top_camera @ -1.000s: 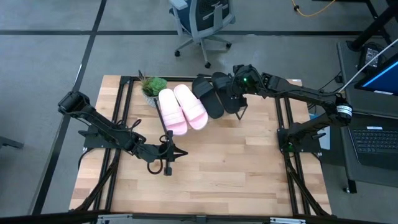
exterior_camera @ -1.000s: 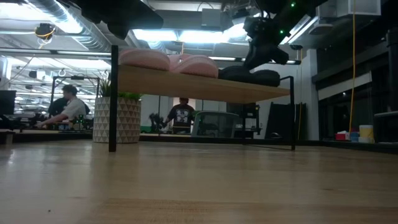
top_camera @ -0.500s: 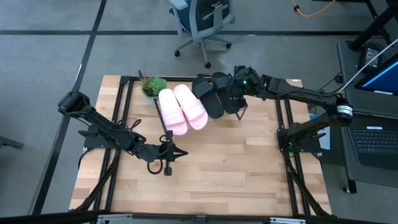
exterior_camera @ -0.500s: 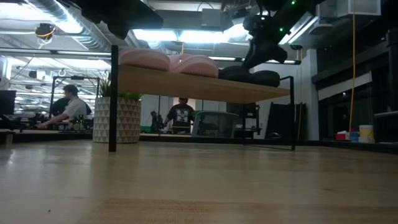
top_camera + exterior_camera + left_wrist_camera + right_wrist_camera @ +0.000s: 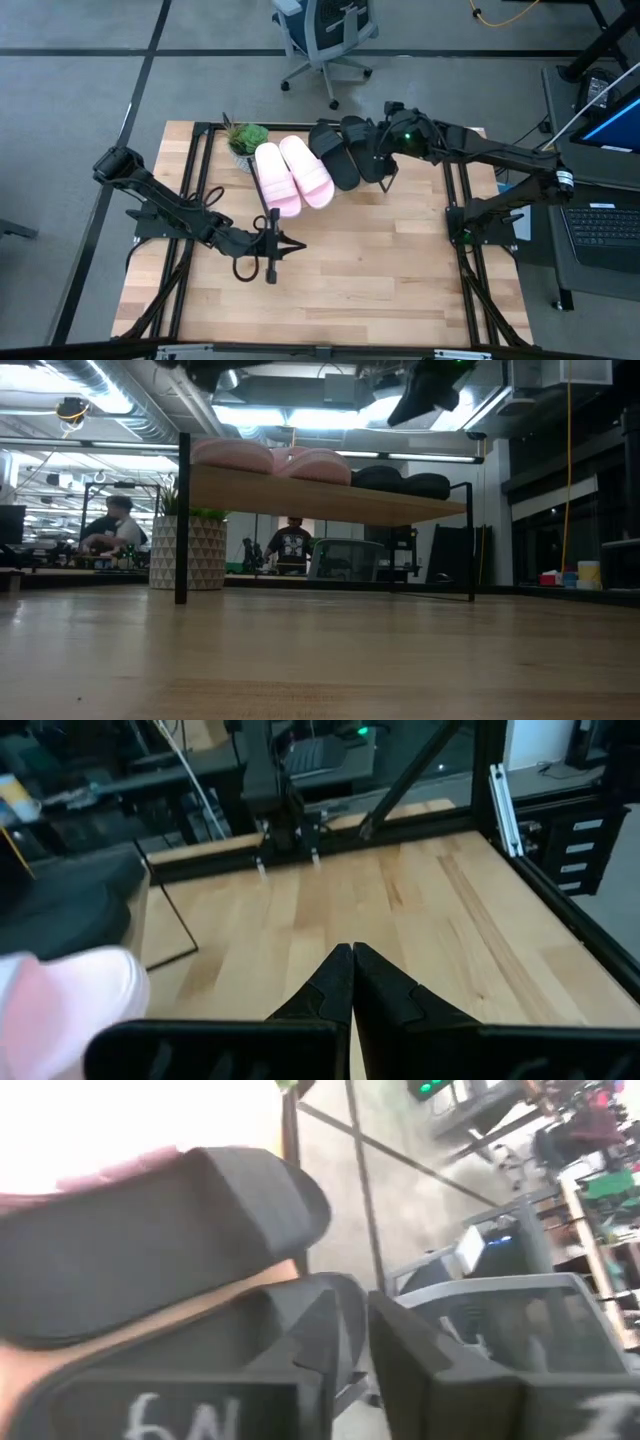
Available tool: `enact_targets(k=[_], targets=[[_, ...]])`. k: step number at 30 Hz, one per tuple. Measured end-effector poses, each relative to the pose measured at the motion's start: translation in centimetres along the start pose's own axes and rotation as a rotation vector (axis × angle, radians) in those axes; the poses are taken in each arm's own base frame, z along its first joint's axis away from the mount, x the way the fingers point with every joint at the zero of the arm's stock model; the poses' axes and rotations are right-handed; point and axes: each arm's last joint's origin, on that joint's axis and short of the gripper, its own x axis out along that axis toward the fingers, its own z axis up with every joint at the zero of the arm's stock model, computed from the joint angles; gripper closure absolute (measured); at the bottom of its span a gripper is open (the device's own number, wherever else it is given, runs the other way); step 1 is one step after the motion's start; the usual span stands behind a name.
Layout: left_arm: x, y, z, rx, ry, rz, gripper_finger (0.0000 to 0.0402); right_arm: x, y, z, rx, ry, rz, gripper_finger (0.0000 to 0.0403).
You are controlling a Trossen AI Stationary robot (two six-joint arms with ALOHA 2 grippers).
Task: Pick and place slides into the shelf
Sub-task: Return to Home Position
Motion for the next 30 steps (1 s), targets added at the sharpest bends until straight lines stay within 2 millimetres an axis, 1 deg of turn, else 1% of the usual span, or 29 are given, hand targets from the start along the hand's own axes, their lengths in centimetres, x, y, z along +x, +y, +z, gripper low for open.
enact_targets(k=[2, 5, 8, 12, 15, 18, 21, 24, 26, 28, 30], targets=[[0.0, 0.0, 0.5, 0.014, -0.013, 0.001, 0.0398, -0.7, 0.2, 0.3, 0.012, 0.002, 0.023, 0.0356], [0.0, 0.0, 1.8, 0.048, -0.045, 0.003, 0.0398, -1.8, 0.6, 0.8, 0.026, 0.024, 0.078, 0.0391], [-0.6, 0.6, 3.7, 0.105, -0.077, -0.022, 0.0398, -3.1, 1.3, 1.7, 0.036, 0.011, 0.118, 0.0394], [-2.1, 2.9, 6.3, 0.097, -0.103, -0.162, 0.0399, -4.7, 2.7, 3.0, 0.039, -0.051, 0.171, 0.0396], [-3.1, 5.2, 7.4, 0.053, -0.14, -0.237, 0.0401, -5.7, 4.1, 3.7, 0.049, -0.094, 0.255, 0.0398], [-3.5, 7.2, 7.3, 0.043, -0.106, -0.22, 0.0401, -6.1, 5.9, 3.8, 0.081, -0.125, 0.401, 0.0391], [-3.5, 8.5, 6.5, 0.045, -0.04, -0.177, 0.04, -6.1, 8.2, 3.0, 0.119, -0.128, 0.543, 0.039], [-3.3, 9.0, 5.6, 0.079, -0.028, -0.151, 0.0401, -6.3, 10.4, 1.5, 0.159, -0.164, 0.583, 0.0396], [-3.6, 9.5, 5.4, 0.088, -0.032, -0.135, 0.0401, -6.7, 11.4, 0.4, 0.19, -0.234, 0.586, 0.0399], [-4.4, 10.0, 5.2, 0.081, -0.042, -0.118, 0.0401, -7.2, 12.0, -0.8, 0.224, -0.315, 0.586, 0.0398], [-5.5, 10.3, 4.7, 0.06, -0.06, -0.117, 0.0401, -8.0, 12.2, -2.0, 0.248, -0.394, 0.582, 0.0392]])
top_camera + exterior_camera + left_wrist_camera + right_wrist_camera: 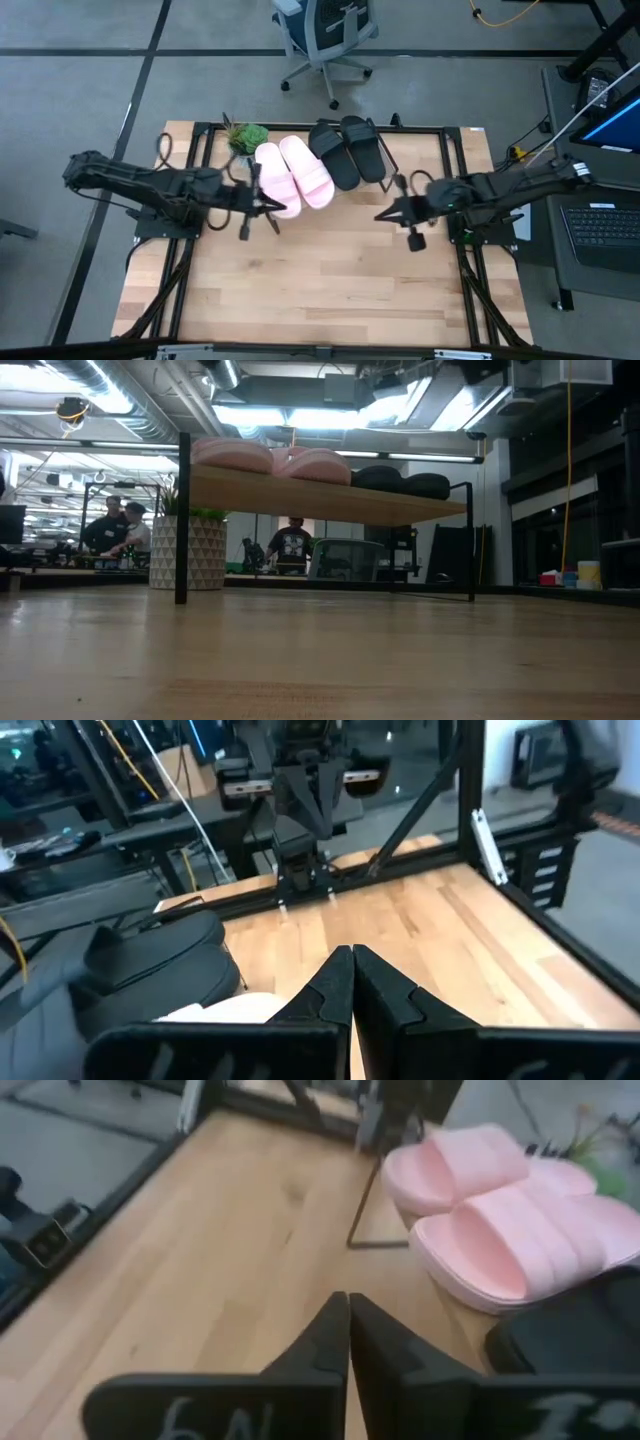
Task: Pick and place slides into the shelf
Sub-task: Return to Home Position
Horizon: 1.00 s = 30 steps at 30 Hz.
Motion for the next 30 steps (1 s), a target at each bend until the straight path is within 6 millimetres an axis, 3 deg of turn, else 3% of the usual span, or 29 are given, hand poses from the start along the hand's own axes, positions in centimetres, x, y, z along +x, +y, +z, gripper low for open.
enact_targets(k=[7, 12, 19, 30], targets=[[-5.1, 0.4, -2.5, -0.087, -0.122, 0.041, 0.0401, -4.8, -0.2, -1.1, 0.023, -0.172, -0.018, 0.0377], [-6.6, 0.2, -6.2, -0.136, -0.145, 0.113, 0.04, -6.9, -0.2, -2.9, -0.009, -0.224, -0.029, 0.0376], [-7.1, -0.6, -10.1, -0.162, -0.233, 0.094, 0.0401, -5.5, 0.6, -7.8, 0.074, -0.244, -0.017, 0.0376], [-6.5, -1.3, -13.2, -0.174, -0.16, 0.082, 0.0401, -2.8, 1.7, -13.0, 0.071, -0.293, 0.037, 0.0376]])
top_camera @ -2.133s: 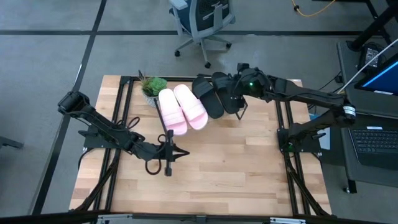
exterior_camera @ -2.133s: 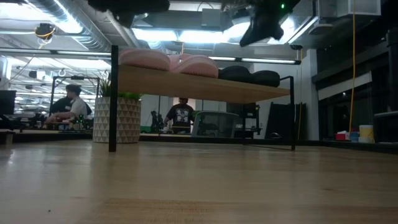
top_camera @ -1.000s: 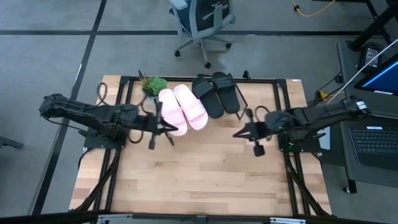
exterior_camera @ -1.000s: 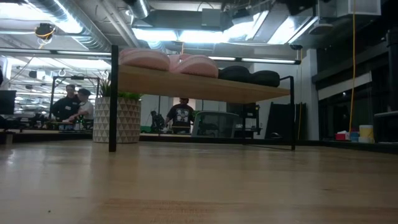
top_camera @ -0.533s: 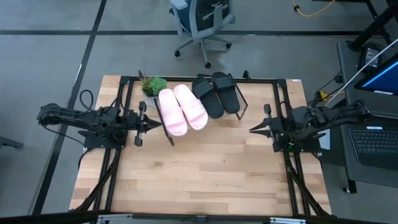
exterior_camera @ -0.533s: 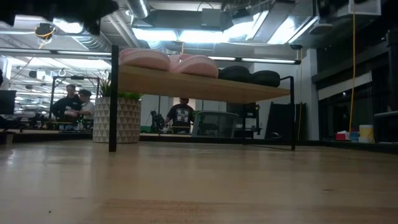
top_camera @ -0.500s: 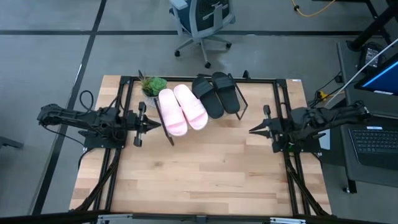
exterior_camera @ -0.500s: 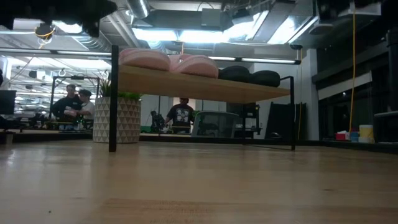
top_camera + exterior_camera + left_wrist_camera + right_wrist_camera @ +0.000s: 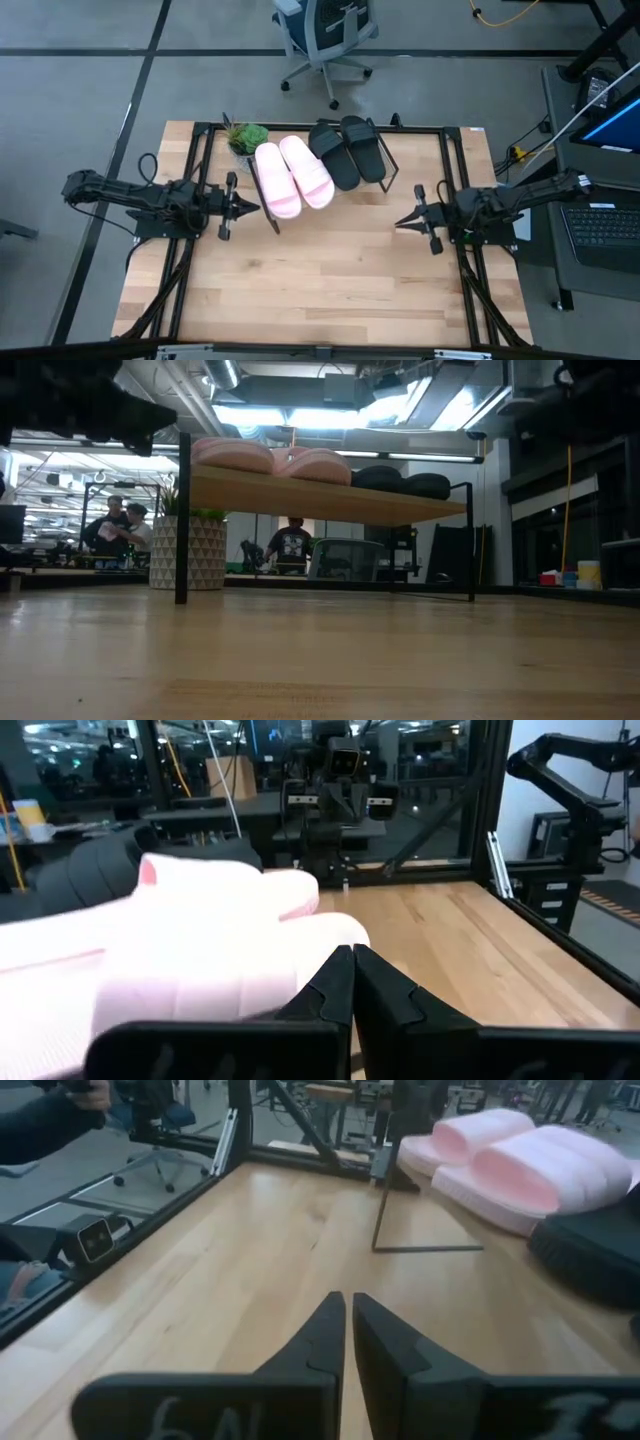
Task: Pick and place slides into the shelf
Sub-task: Return to Home Position
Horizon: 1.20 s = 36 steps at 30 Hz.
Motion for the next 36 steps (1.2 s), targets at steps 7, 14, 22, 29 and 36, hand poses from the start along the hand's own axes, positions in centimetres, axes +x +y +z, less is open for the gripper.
enact_targets(k=[7, 14, 22, 29, 36], targets=[[-0.2, 0.6, -1.0, -0.036, -0.017, -0.019, 0.0401, 0.2, 0.1, -1.2, 0.0, -0.034, -0.002, 0.0376], [-0.6, 1.7, -2.6, -0.07, -0.025, 0.018, 0.0401, 0.3, 0.2, -1.9, -0.006, -0.026, -0.002, 0.0382], [-0.7, 1.9, -2.8, -0.023, -0.031, -0.01, 0.0401, 0.3, 0.1, -1.8, -0.021, -0.029, -0.004, 0.0397], [-0.7, 1.9, -3.1, -0.063, 0.007, -0.008, 0.0401, 0.5, 0.2, -2.8, -0.021, -0.045, -0.005, 0.0379], [-0.7, 1.9, -3.1, -0.065, 0.007, -0.007, 0.0401, 0.5, 0.4, -5.0, -0.048, -0.119, -0.018, 0.0378]])
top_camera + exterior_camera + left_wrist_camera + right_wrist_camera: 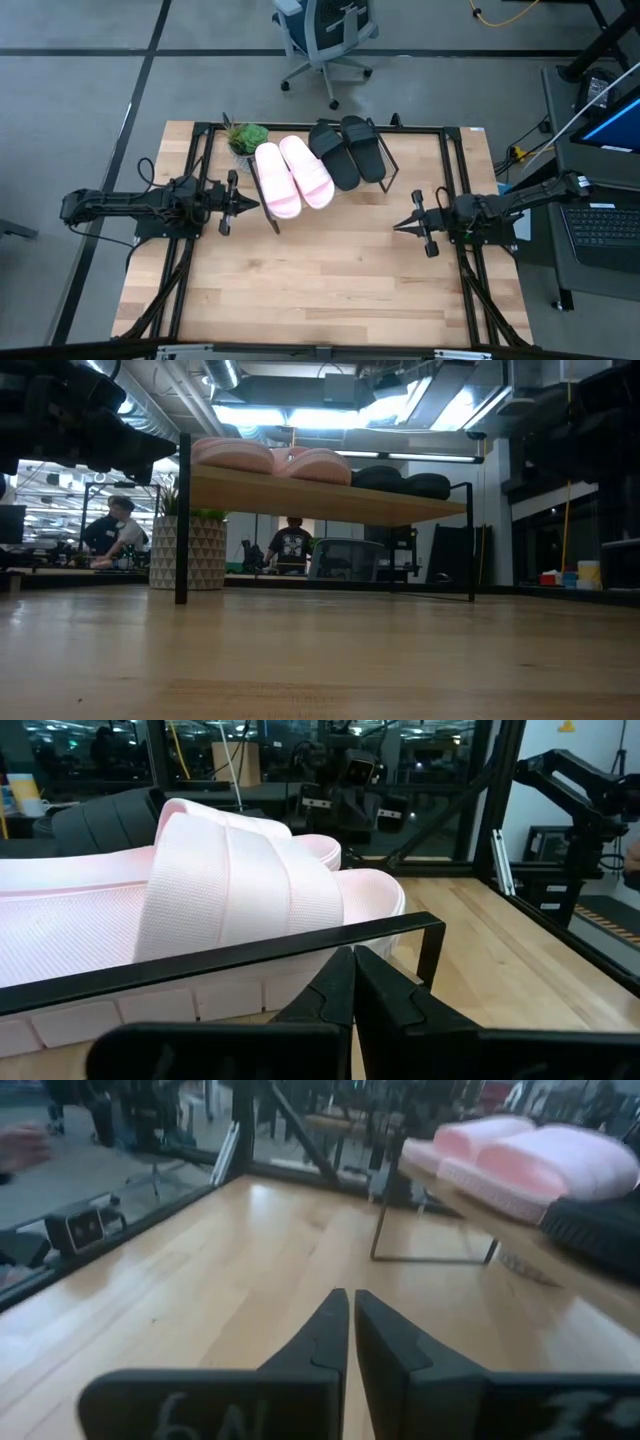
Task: Pick and place slides into the shelf
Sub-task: Return to Home Position
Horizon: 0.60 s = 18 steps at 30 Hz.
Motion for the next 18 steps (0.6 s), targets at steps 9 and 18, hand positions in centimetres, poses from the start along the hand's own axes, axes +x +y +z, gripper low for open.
enact_targets(k=[9, 18], targets=[[0.0, 0.0, 0.0, 0.0, 0.0, 0.002, 0.0401, -0.06, -0.22, 0.2, 0.002, -0.01, -0.067, 0.0377], [0.0, 0.01, 0.0, 0.0, 0.0, 0.003, 0.0401, -0.06, -0.2, 0.06, 0.026, 0.004, -0.064, 0.0377]])
